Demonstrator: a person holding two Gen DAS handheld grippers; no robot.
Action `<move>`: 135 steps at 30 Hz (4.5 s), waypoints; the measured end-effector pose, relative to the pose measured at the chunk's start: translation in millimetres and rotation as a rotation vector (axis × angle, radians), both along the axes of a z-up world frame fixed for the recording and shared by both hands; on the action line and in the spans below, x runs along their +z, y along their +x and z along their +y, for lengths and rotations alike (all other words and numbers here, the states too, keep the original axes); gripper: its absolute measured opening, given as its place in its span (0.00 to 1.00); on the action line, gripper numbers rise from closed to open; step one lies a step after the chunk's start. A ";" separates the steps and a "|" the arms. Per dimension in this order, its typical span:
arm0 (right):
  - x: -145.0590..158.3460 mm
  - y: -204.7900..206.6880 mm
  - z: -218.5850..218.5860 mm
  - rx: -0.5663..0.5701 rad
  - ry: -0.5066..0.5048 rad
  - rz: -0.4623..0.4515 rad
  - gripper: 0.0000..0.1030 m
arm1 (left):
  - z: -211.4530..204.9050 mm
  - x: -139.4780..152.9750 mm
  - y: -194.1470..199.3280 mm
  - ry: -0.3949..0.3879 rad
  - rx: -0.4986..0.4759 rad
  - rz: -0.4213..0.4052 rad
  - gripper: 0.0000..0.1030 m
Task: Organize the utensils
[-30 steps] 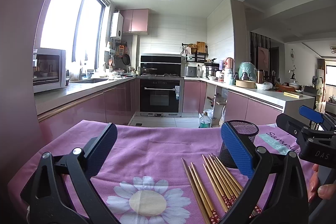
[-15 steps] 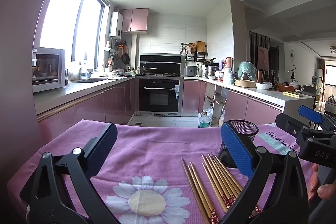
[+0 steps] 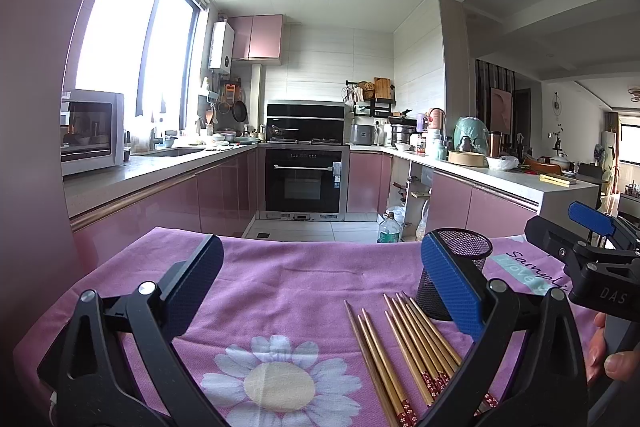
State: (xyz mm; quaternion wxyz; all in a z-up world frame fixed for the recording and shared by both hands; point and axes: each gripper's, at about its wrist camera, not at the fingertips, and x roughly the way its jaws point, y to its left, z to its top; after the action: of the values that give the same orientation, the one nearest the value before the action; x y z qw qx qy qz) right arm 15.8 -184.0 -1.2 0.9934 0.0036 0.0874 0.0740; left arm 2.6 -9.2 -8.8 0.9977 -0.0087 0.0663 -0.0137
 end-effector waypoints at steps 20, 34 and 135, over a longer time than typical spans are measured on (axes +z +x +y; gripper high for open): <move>-0.6 2.7 1.1 0.003 0.001 0.009 0.94 | -2.1 -1.4 0.8 0.000 -0.002 0.005 0.94; -8.8 9.7 -1.4 0.037 0.013 0.064 0.94 | -2.0 -8.5 7.5 0.019 -0.032 0.054 0.95; 39.3 73.2 -24.5 0.343 0.111 0.325 0.05 | -11.1 59.6 112.2 -0.181 -0.553 0.369 0.07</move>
State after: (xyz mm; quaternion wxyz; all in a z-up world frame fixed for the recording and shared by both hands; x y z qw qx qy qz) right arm 89.0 -208.5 38.1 0.9375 0.0550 0.2411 0.2447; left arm 114.9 -20.3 50.8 0.9225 -0.0813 0.2440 -0.2878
